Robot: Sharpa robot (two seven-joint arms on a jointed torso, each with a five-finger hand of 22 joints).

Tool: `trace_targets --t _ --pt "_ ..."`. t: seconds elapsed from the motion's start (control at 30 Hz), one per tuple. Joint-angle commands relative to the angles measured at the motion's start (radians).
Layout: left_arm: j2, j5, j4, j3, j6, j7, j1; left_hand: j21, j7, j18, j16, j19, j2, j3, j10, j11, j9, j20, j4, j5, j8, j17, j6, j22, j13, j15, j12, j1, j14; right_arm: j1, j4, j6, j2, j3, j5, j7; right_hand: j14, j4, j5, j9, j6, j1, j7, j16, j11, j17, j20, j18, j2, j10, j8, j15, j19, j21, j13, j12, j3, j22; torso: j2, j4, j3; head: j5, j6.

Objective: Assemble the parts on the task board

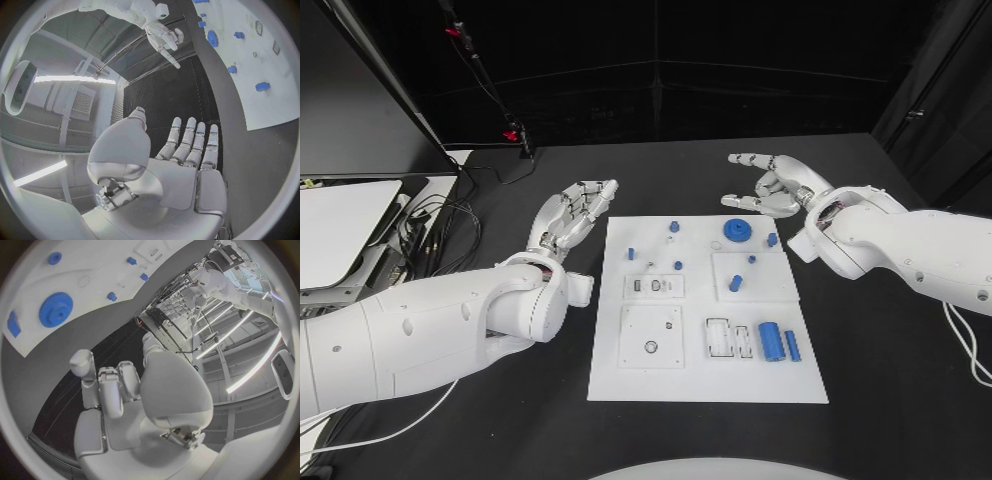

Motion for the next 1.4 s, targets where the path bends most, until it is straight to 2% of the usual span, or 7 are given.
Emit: trace_targets --t 0.03,0.2,0.27,0.43,0.63,0.97,1.4 --pt "0.003 -0.007 0.000 0.001 0.016 0.283 0.001 0.006 0.141 0.011 0.003 -0.003 0.006 -0.002 0.003 0.002 0.000 0.007 -0.002 0.004 -0.005 0.001 0.007 0.001 0.000 0.006 0.003 0.001 0.004 0.002 -0.003 0.074 -0.010 0.000 -0.083 -0.003 0.104 0.002 0.020 0.011 0.089 0.000 0.011 0.002 -0.004 0.263 0.004 -0.027 0.013 0.124 0.018 0.000 0.160 0.096 0.271 0.025 -0.009 0.133 0.001 0.0015 -0.0004 -0.013 0.002" --pt "0.003 -0.007 -0.001 0.001 0.018 0.280 0.001 0.011 0.141 0.011 0.003 0.001 0.008 -0.005 0.006 0.003 0.001 0.008 -0.001 0.008 -0.005 0.000 0.009 0.003 0.000 0.007 0.004 0.002 0.006 0.002 -0.031 0.068 -0.012 -0.001 -0.187 -0.031 0.104 0.008 0.068 0.048 0.265 0.000 0.113 0.002 0.015 0.263 0.009 -0.100 0.018 0.124 0.107 0.008 0.464 0.259 0.271 0.025 -0.021 0.381 0.002 0.0009 0.0002 -0.022 -0.002" --pt "0.003 -0.007 -0.001 0.001 0.019 0.279 0.001 0.015 0.141 0.011 0.003 0.006 0.008 -0.006 0.006 0.003 0.001 0.009 -0.001 0.010 -0.005 0.000 0.010 0.005 0.000 0.008 0.004 0.003 0.007 0.001 -0.052 0.071 -0.006 -0.001 -0.238 -0.053 0.104 0.008 0.076 0.069 0.283 -0.005 0.123 0.002 0.029 0.263 0.023 -0.101 0.014 0.124 0.163 0.019 0.468 0.261 0.271 0.025 -0.028 0.384 0.001 0.0008 0.0002 -0.024 -0.003" --pt "0.003 -0.007 -0.002 0.001 0.018 0.277 0.001 0.014 0.141 0.011 0.003 0.004 0.009 -0.006 0.007 0.003 0.001 0.009 -0.001 0.011 -0.005 0.000 0.010 0.004 0.000 0.008 0.004 0.003 0.007 -0.001 -0.094 0.099 0.011 -0.001 -0.371 -0.133 0.104 0.005 0.145 0.118 0.317 0.004 0.121 0.002 0.040 0.263 0.036 -0.101 -0.007 0.124 0.278 0.030 0.468 0.261 0.271 0.025 -0.023 0.384 0.002 0.0025 0.0015 -0.026 0.000" --pt "0.002 -0.007 -0.002 0.001 0.020 0.271 0.001 0.014 0.142 0.011 0.003 0.003 0.010 -0.007 0.007 0.004 0.000 0.009 -0.001 0.013 -0.006 0.000 0.010 0.004 0.000 0.008 0.003 0.004 0.007 -0.006 -0.127 0.137 0.039 -0.002 -0.496 -0.232 0.104 0.002 0.144 0.143 0.276 0.046 0.117 0.002 0.041 0.263 0.036 -0.101 -0.030 0.124 0.338 0.028 0.468 0.261 0.271 0.025 0.033 0.384 0.002 0.0022 0.0024 -0.024 -0.003" --pt "-0.001 -0.007 0.000 0.001 0.018 0.271 0.000 0.014 0.142 0.011 0.003 0.003 0.012 -0.007 0.007 0.004 0.000 0.010 -0.002 0.015 -0.006 0.000 0.010 0.004 -0.001 0.009 0.003 0.006 0.007 -0.013 -0.167 0.215 0.086 -0.002 -0.541 -0.295 0.104 0.010 0.113 0.155 0.202 0.063 0.110 0.002 0.032 0.263 0.030 -0.101 -0.083 0.124 0.380 0.021 0.468 0.261 0.271 0.025 0.081 0.384 0.003 0.0025 0.0011 -0.023 -0.003" --pt "-0.003 -0.007 0.000 0.001 0.016 0.272 0.000 0.014 0.142 0.011 0.003 0.003 0.013 -0.008 0.007 0.004 0.000 0.010 -0.002 0.017 -0.007 0.000 0.010 0.004 -0.001 0.009 0.003 0.007 0.007 -0.024 -0.187 0.233 0.112 -0.002 -0.550 -0.292 0.104 0.007 0.103 0.163 0.206 0.085 0.104 0.002 0.027 0.263 0.025 -0.101 -0.088 0.124 0.412 0.016 0.468 0.261 0.271 0.025 0.099 0.384 0.002 0.0022 0.0005 -0.015 -0.012"
